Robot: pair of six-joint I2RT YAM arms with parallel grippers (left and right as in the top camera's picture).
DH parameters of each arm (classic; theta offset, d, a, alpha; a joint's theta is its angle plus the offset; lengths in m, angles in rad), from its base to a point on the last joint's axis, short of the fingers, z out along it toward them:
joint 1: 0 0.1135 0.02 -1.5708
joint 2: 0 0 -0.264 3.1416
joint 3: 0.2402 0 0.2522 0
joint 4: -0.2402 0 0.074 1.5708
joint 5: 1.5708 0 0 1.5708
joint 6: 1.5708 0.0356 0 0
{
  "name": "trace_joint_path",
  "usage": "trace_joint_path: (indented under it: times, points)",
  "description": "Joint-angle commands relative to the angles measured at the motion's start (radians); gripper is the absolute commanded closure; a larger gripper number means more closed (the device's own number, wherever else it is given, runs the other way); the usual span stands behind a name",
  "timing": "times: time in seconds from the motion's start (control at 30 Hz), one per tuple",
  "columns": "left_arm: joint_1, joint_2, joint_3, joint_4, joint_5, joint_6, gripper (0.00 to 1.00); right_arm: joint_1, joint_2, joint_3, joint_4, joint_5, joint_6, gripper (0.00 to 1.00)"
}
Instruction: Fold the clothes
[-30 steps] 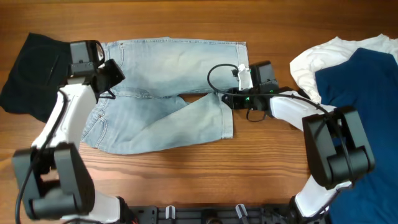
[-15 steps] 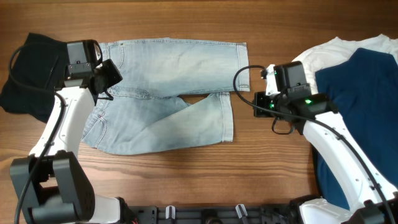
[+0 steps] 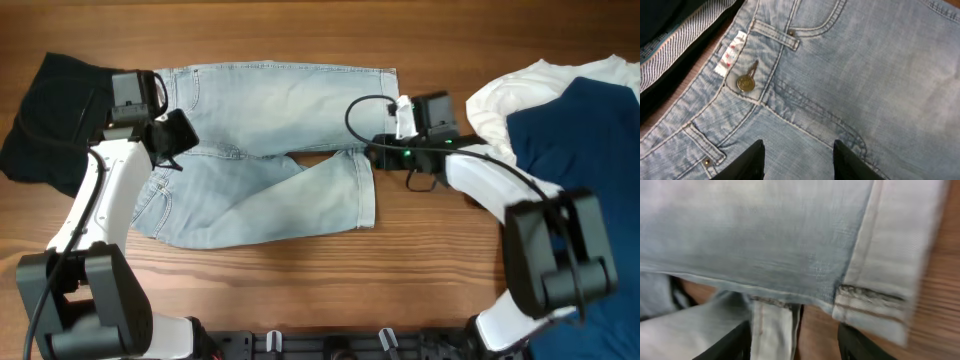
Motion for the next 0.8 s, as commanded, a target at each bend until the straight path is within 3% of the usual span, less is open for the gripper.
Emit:
trace_joint_path:
  times: [0.0,0.17,0.27,0.37,0.43,0.63,0.77]
  points:
    - [0.002,-0.006,-0.003,-0.006,-0.009,0.01,0.56,0.0,0.078,-0.011,0.064,-0.11,-0.034,0.45]
    - [0.002,-0.006,-0.003,-0.008,-0.009,0.009,0.56,0.002,0.177,-0.011,0.225,-0.121,-0.043,0.42]
    - [0.002,-0.006,-0.003,-0.008,-0.009,0.009,0.56,0.002,0.224,-0.011,0.3,-0.272,-0.049,0.46]
    - [0.002,-0.006,-0.003,-0.008,-0.009,0.009,0.56,0.002,0.217,-0.011,0.292,-0.33,-0.098,0.67]
    - [0.002,-0.006,-0.003,-0.008,-0.009,0.009,0.55,-0.005,0.195,-0.011,0.277,-0.334,-0.095,0.94]
    - [0.002,-0.006,-0.003,-0.007,-0.009,0.01,0.54,-0.072,-0.033,-0.008,0.097,-0.294,-0.063,0.96]
    - [0.002,-0.006,-0.003,-0.007,-0.009,0.01,0.52,-0.113,-0.299,-0.008,-0.134,-0.09,-0.019,0.96]
